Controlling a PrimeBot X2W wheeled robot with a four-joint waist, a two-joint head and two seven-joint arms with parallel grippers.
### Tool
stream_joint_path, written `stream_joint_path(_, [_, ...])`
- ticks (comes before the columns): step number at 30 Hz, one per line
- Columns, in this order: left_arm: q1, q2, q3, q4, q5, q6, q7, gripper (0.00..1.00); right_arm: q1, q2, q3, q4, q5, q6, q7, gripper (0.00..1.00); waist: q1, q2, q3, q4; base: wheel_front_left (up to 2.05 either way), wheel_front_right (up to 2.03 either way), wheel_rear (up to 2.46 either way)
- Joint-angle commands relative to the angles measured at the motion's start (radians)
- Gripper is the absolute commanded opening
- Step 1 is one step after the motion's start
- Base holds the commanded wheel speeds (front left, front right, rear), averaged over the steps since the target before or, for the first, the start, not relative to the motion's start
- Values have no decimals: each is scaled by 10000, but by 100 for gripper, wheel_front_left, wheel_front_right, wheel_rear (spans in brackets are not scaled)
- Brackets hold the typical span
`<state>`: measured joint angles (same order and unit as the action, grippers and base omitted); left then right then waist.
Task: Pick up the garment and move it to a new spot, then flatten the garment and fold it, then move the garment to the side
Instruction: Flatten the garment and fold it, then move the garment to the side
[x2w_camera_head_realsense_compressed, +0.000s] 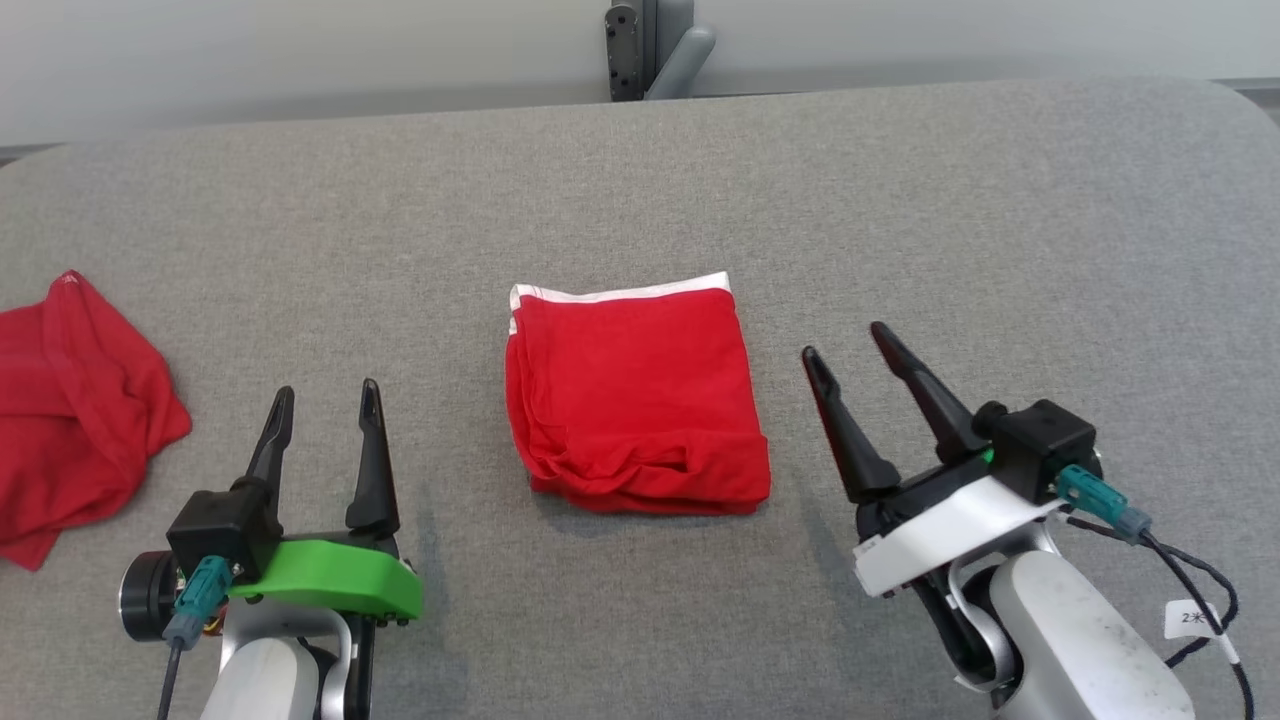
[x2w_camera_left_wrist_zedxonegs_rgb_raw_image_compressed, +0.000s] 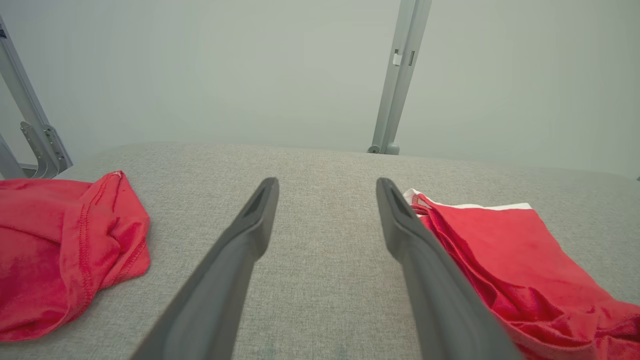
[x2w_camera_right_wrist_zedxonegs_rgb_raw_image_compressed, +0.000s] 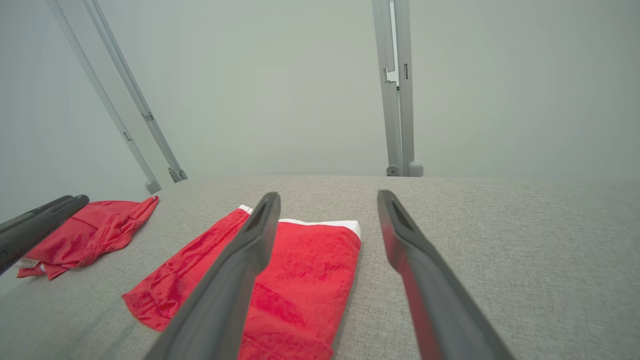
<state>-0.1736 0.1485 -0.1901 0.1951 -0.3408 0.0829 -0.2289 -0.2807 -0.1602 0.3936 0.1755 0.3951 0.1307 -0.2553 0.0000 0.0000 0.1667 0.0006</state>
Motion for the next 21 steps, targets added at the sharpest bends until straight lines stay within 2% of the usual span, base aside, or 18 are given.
stream_joint_path(1, [248,131,49,-185,41,95,111,100,252,60,-517,-130,-268,0,71,100,0,0,-468,-300,0,0,0])
stream_joint_path(7, [828,365,-6,-880,101,280,598,100,880,26,-2067,-474,-808,0,399,100,0,0,-978,-434,0,0,0])
stream_joint_path(13, [1383,513,-98,-1475,131,458,1066,100,1287,-109,-2738,-625,-836,0,713,100,0,0,-1321,-484,0,0,0])
stream_joint_path(21, [2081,731,-188,-2140,176,677,1556,100,1994,-255,-2903,-922,-874,0,1150,100,0,0,-1812,-460,0,0,0])
